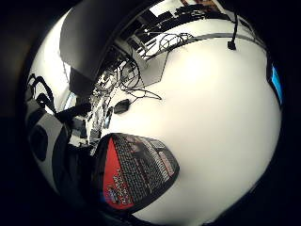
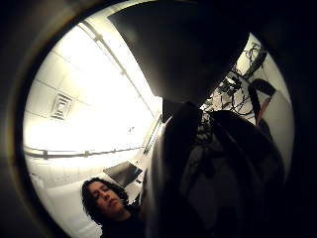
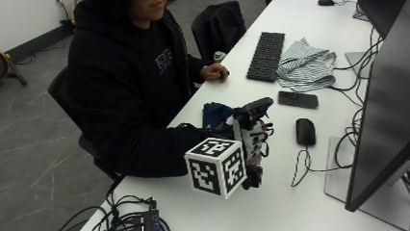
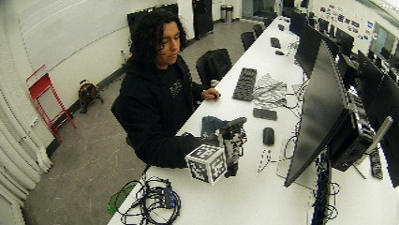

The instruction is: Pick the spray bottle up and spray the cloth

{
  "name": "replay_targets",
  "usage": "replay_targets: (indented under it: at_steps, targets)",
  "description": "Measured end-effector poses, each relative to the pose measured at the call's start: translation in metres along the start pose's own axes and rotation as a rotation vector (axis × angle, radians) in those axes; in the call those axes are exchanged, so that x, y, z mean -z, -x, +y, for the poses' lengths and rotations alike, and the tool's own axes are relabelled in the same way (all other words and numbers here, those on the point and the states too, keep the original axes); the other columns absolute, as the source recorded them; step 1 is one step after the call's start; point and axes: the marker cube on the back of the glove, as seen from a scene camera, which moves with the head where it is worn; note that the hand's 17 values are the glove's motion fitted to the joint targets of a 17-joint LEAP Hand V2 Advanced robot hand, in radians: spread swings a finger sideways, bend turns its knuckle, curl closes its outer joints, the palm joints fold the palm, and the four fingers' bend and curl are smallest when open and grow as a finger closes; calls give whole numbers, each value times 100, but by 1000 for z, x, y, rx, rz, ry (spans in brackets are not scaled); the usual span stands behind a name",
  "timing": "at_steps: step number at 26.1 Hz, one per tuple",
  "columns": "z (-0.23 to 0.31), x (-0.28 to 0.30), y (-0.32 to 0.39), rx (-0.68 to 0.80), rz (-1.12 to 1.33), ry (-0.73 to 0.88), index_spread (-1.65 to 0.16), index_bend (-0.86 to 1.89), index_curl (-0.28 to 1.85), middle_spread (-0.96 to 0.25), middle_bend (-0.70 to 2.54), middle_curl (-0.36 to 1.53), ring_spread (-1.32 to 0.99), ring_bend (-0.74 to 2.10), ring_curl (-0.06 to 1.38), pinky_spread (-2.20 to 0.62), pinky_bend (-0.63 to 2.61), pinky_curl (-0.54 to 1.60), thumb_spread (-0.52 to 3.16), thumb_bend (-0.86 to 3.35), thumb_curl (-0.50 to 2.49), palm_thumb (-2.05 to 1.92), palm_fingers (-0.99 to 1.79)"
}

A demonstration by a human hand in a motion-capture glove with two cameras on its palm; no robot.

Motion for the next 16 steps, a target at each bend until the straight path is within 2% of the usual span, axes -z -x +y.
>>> replay_targets:
  at_steps: [10, 16]
  targets:
    - [9, 6, 18, -67, -44, 236, -30, 27, 51, -22, 63, 54, -24, 67, 46, -33, 44, 40, 42, -2, 68, 95, 137]
    - [-2, 21, 63, -60, 14, 261, -29, 25, 52, -22, 63, 54, -22, 67, 46, -32, 44, 40, 42, -2, 70, 95, 136]
